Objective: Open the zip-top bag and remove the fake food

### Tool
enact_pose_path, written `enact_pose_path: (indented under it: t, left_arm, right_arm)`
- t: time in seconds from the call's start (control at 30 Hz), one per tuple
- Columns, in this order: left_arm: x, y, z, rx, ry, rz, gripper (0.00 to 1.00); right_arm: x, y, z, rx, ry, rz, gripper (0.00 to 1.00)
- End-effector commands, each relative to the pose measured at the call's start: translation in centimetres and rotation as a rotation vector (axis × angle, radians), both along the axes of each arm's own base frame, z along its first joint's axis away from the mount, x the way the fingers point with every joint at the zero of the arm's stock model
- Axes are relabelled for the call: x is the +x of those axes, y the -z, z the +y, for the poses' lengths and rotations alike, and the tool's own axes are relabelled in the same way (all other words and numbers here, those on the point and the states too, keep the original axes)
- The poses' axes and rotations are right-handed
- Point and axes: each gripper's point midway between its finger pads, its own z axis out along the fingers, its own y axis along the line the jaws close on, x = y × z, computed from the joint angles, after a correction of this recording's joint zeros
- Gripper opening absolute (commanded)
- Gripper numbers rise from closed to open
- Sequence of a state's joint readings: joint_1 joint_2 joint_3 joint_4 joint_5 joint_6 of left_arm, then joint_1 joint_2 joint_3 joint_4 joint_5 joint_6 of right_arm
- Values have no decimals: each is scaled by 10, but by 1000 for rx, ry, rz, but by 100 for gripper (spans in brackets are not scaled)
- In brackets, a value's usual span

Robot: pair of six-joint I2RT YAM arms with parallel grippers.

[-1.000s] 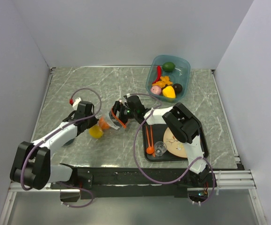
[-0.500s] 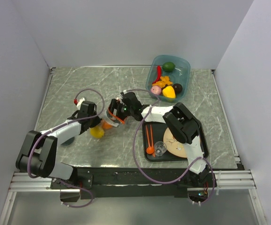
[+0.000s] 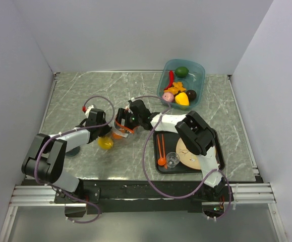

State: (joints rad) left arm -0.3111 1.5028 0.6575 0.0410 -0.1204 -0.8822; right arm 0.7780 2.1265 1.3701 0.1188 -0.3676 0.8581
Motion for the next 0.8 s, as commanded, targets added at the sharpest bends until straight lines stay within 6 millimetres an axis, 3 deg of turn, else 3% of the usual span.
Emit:
enact_pose_path:
  t: [0.0,0.17,0.3,0.77]
  left_arm:
    - [9,-2,-9,-30,6,-20,1]
    - [10,3,-9,-29,-1,-9,1]
    - [9,6,-6,-9,-7,2,1]
    - [5,4,4,42,-12,-5,1]
  right_arm:
    - [-19,-31,7,33,-65,-58,94]
    - [-25,-32,8,50,-77,-43,88]
    - [-25,-41,6,71,-64,-45,76]
    - [7,-53,-52,-13,105,-108,75]
